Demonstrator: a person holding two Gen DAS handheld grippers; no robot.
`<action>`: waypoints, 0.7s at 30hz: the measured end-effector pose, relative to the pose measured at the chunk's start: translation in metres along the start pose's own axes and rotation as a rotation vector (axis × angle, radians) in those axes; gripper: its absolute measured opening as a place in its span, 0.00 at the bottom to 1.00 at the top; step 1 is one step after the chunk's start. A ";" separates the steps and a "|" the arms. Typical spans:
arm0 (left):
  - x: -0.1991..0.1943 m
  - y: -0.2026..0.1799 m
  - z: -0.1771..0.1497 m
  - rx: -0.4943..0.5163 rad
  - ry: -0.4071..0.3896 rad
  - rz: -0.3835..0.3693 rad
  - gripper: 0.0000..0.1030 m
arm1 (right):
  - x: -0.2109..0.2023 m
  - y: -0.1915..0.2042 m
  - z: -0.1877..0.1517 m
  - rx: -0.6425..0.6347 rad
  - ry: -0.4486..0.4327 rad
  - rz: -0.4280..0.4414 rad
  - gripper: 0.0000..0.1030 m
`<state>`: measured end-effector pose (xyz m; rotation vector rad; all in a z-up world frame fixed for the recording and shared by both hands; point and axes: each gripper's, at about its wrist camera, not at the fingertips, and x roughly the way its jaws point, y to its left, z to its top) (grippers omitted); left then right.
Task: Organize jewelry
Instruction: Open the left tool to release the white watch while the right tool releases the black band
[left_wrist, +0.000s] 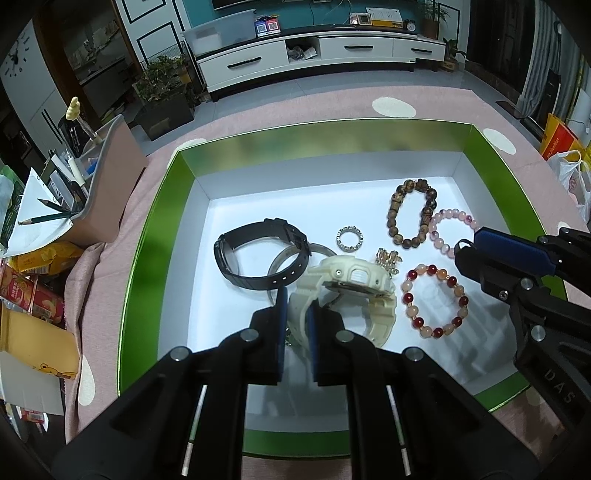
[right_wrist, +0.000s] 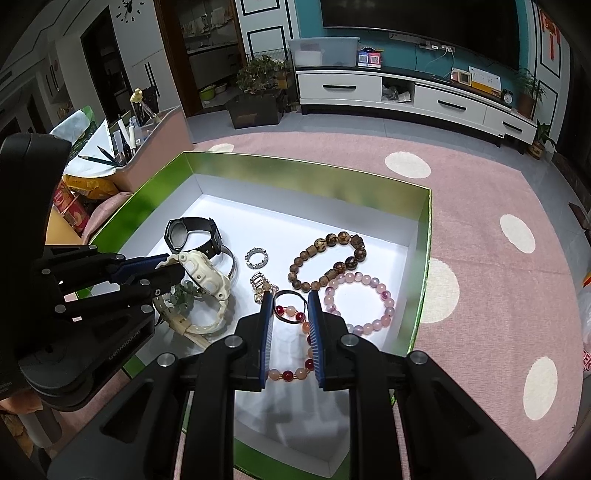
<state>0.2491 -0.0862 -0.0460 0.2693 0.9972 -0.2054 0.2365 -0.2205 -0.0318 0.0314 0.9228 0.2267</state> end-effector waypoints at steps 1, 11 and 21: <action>0.000 0.000 0.000 0.001 0.001 0.001 0.10 | 0.001 0.001 0.000 -0.001 0.001 -0.001 0.18; 0.002 0.000 -0.001 0.009 0.006 0.006 0.10 | 0.001 0.002 0.002 -0.006 0.007 -0.003 0.18; 0.001 0.000 0.000 0.021 0.011 0.014 0.10 | -0.001 0.001 0.004 -0.011 0.010 -0.011 0.18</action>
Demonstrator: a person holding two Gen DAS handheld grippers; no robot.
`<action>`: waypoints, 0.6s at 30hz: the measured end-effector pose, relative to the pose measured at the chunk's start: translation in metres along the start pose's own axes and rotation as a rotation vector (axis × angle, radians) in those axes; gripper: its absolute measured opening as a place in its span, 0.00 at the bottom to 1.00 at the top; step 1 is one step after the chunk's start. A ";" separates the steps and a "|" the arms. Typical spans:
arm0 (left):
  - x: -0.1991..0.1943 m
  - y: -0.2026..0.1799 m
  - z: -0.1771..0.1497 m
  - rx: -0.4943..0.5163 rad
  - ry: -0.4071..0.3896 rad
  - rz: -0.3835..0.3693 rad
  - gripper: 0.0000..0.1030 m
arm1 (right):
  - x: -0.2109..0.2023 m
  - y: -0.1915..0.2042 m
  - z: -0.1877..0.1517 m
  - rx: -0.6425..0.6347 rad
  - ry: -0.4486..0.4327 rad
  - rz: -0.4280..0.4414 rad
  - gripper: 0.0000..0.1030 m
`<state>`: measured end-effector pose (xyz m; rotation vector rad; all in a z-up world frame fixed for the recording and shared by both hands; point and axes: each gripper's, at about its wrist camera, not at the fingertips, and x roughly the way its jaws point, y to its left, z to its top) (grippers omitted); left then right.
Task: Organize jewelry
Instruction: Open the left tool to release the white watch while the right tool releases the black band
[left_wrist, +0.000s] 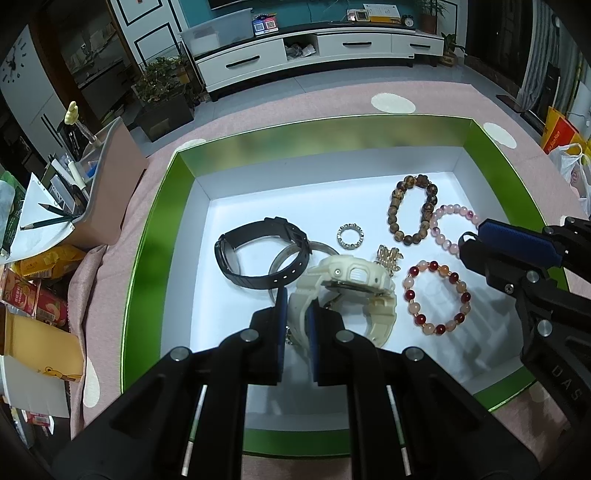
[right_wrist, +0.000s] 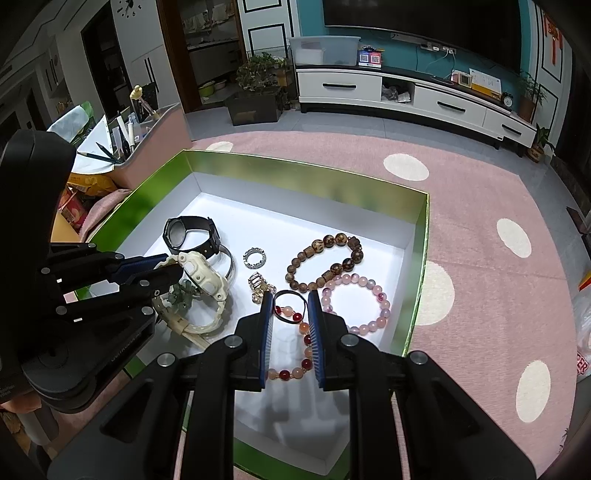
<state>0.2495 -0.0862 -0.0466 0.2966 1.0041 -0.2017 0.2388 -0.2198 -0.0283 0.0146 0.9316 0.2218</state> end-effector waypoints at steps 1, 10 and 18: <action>0.000 -0.001 0.000 -0.001 0.000 -0.001 0.10 | 0.000 0.000 0.000 0.000 0.000 0.000 0.18; 0.000 -0.001 0.001 0.000 0.000 0.000 0.10 | -0.001 -0.001 0.000 -0.002 0.002 0.000 0.18; -0.001 -0.001 0.001 0.003 0.002 0.002 0.10 | -0.001 0.000 0.000 0.000 0.004 -0.001 0.18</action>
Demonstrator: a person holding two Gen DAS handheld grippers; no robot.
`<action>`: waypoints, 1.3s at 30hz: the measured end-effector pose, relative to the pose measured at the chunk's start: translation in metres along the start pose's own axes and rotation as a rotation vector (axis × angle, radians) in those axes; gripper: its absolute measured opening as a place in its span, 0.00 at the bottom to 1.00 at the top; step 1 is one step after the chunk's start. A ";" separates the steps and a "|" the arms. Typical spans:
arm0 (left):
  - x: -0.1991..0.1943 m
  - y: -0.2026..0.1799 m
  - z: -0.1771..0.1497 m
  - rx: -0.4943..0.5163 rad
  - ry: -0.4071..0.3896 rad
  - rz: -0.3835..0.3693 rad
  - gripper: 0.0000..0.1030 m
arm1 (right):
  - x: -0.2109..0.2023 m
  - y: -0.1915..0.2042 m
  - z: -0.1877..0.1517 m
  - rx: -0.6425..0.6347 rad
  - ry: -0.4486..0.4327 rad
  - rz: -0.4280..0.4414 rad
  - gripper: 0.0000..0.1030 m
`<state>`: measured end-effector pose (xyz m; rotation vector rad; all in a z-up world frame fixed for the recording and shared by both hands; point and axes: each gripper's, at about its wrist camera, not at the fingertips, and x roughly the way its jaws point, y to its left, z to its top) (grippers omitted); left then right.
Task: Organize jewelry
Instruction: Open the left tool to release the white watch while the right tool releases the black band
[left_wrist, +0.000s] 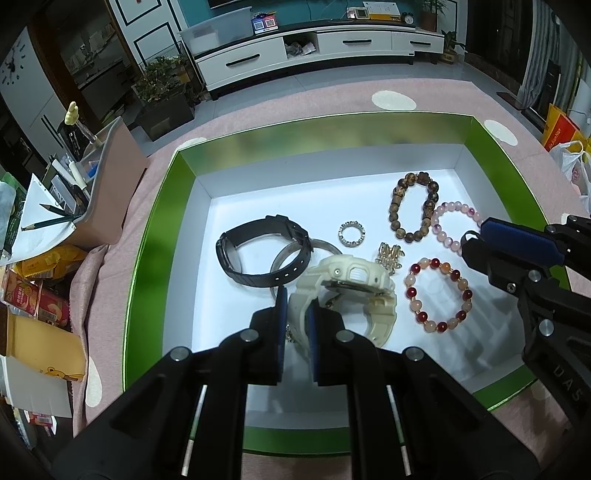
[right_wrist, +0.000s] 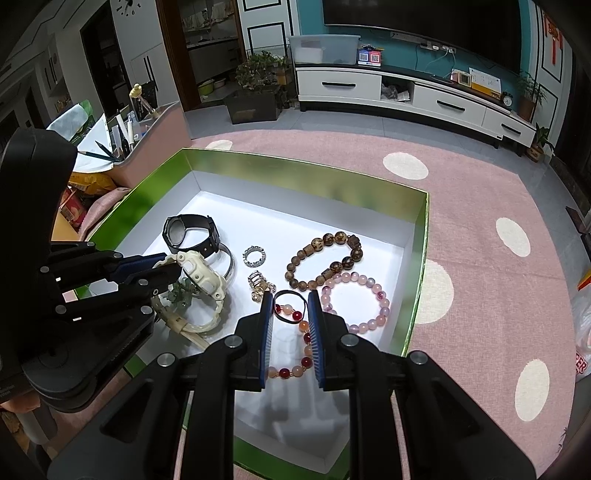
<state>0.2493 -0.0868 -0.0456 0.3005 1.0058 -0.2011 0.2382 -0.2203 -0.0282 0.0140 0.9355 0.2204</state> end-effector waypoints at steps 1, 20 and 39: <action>0.000 0.001 -0.001 0.001 0.001 0.001 0.10 | 0.000 -0.001 0.000 0.001 0.002 -0.001 0.18; -0.001 0.003 -0.001 0.002 0.000 0.004 0.13 | -0.001 -0.001 -0.002 0.003 0.011 -0.008 0.18; -0.008 0.011 -0.011 0.009 -0.013 0.015 0.21 | -0.007 -0.002 -0.004 0.011 0.008 -0.026 0.18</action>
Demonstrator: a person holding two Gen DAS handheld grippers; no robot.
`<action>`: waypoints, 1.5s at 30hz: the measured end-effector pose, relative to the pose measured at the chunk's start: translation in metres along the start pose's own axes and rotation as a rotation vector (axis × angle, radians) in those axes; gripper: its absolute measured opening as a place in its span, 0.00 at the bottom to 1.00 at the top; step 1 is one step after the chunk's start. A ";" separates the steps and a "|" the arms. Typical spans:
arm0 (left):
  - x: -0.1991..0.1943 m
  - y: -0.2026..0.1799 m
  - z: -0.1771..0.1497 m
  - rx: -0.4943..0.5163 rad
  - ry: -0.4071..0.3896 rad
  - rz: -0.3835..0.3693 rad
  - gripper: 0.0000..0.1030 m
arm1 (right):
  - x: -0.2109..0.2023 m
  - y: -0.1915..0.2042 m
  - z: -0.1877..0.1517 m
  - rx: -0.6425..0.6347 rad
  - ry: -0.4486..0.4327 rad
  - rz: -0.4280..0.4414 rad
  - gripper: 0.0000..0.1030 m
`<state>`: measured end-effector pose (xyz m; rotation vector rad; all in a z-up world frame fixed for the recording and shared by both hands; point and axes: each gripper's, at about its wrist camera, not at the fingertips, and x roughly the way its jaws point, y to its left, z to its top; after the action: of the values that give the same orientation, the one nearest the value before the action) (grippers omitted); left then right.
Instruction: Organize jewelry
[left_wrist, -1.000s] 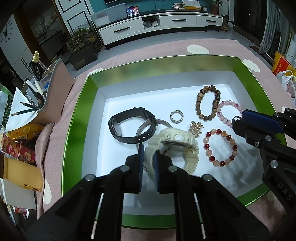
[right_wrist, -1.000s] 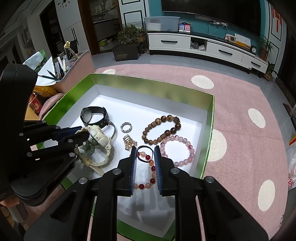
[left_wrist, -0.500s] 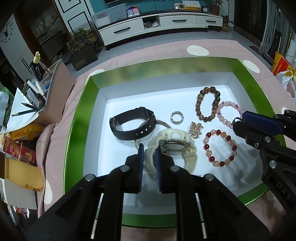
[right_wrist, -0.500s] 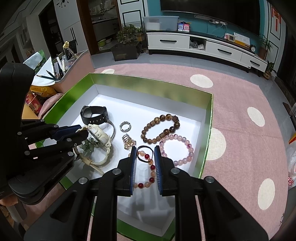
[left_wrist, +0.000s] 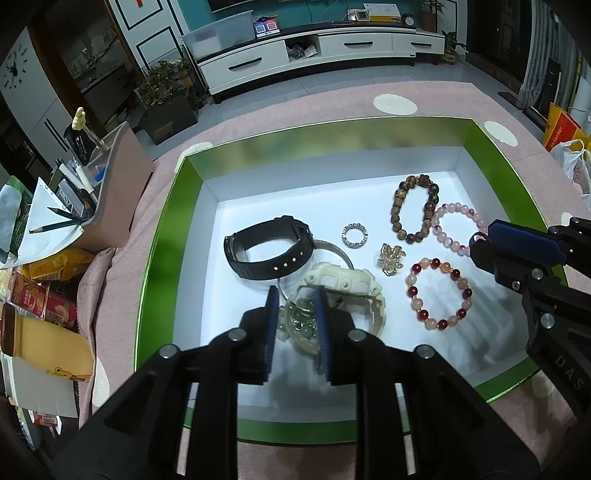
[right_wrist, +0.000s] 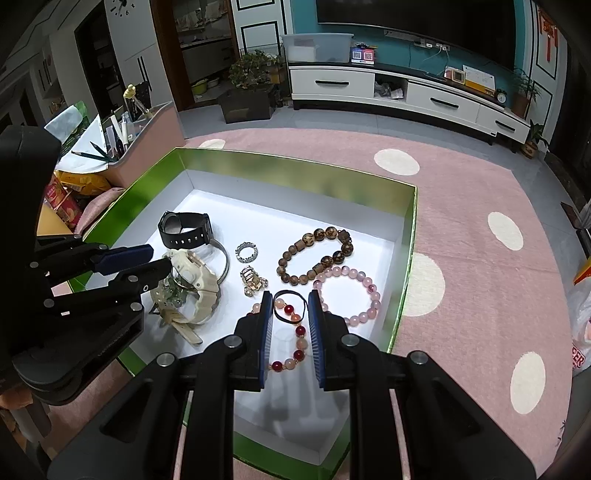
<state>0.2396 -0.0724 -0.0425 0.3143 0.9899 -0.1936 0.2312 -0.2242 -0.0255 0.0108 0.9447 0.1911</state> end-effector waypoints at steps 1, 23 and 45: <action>-0.001 0.000 0.000 0.000 -0.001 0.000 0.22 | 0.000 0.000 0.000 0.002 -0.001 -0.002 0.19; -0.049 0.003 0.008 -0.027 -0.069 0.054 0.71 | -0.048 -0.002 0.006 0.030 -0.079 -0.046 0.62; -0.121 0.044 0.053 -0.129 -0.071 0.089 0.98 | -0.110 0.010 0.062 0.005 -0.037 -0.157 0.99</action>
<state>0.2299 -0.0478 0.0938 0.2313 0.9114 -0.0588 0.2167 -0.2284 0.1006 -0.0549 0.9047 0.0435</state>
